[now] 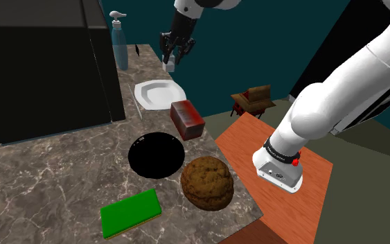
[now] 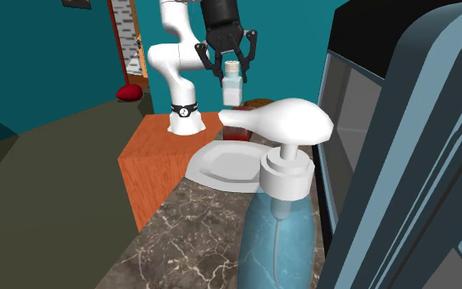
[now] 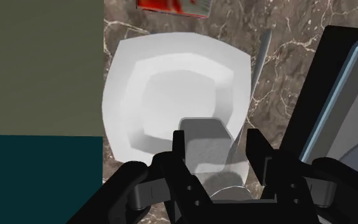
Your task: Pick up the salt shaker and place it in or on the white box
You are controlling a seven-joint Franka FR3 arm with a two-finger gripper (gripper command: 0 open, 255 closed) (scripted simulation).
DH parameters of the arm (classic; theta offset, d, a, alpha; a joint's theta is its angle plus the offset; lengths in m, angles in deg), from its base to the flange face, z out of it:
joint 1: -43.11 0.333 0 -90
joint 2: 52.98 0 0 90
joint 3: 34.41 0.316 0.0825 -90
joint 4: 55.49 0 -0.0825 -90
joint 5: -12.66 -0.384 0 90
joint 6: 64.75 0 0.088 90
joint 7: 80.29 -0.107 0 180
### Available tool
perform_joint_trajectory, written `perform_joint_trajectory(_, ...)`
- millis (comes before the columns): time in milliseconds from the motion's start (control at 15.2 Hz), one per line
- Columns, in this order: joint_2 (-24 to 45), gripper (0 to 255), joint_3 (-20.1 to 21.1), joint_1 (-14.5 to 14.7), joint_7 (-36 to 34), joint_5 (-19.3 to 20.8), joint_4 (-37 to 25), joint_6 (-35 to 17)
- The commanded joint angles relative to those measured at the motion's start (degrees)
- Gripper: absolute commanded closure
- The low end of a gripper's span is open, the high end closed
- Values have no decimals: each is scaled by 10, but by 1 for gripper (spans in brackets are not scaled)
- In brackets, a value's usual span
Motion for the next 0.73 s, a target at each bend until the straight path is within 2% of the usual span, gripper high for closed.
perform_joint_trajectory(0, -34, 255, 11, 9, -15, -6, 33, -2)
perform_joint_trajectory(660, -235, 255, 62, 66, -92, -51, 182, 36)
